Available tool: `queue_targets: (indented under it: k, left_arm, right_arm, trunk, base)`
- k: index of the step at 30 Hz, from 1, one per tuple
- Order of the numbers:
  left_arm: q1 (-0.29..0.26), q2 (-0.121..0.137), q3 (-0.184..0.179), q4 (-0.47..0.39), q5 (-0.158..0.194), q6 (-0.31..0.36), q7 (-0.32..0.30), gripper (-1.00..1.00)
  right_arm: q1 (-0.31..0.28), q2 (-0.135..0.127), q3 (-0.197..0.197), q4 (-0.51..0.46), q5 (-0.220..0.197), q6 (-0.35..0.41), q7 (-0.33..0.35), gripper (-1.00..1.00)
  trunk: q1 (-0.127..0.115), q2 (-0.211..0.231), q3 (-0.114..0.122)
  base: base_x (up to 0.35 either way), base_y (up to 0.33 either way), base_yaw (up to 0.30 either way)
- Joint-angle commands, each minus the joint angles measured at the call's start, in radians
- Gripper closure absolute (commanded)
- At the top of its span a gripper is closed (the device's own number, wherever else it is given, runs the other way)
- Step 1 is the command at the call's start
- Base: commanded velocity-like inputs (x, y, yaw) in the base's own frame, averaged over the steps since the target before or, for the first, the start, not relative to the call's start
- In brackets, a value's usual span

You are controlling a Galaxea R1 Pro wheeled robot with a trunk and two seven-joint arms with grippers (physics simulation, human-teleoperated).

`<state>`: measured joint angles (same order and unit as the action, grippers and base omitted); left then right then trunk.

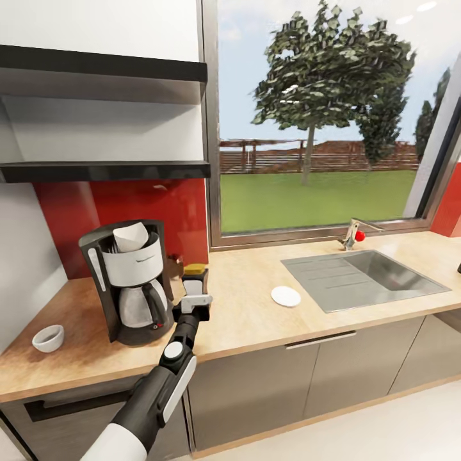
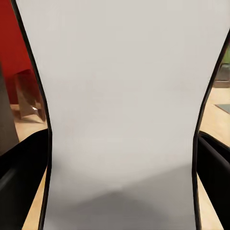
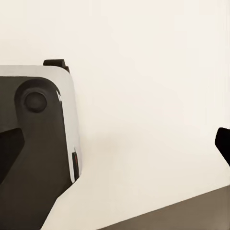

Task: Set up a coffee station on the kitchen countertop: keep the coffee maker on the countertop, move the bottle of coffee from the kitchen shelf to the counter next to the coffee maker, place a paper coffee filter on top of the coffee maker, put the saucer next to the coffee maker with the coffee cup on the saucer, and place the electric kettle next to the coffee maker.

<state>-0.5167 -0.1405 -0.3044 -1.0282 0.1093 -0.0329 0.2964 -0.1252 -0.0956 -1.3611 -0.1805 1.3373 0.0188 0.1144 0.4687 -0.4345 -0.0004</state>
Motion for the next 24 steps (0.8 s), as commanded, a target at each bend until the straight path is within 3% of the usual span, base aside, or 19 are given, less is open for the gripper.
queue_targets:
  k: [1, 19, 24]
  left_arm:
    - [0.0, 0.001, -0.004, 0.001, 0.01, -0.002, 0.006, 1.0]
    - [0.001, 0.001, -0.004, 0.057, 0.007, -0.01, 0.009, 1.0]
    - [0.001, 0.002, -0.003, 0.083, 0.006, -0.014, 0.017, 1.0]
  right_arm:
    - [-0.001, 0.001, -0.008, -0.002, 0.006, 0.001, 0.007, -1.0]
    - [-0.001, 0.004, -0.009, -0.001, 0.006, 0.001, 0.007, -1.0]
    - [-0.001, 0.004, -0.009, 0.0, 0.006, 0.001, 0.007, -1.0]
  trunk:
    - [0.0, -0.001, 0.0]
    - [0.0, -0.001, 0.0]
    - [0.0, -0.001, -0.004]
  base:
    - [0.234, 0.0, 0.0]
    - [0.285, -0.139, 0.002]
    - [0.16, -0.089, 0.142]
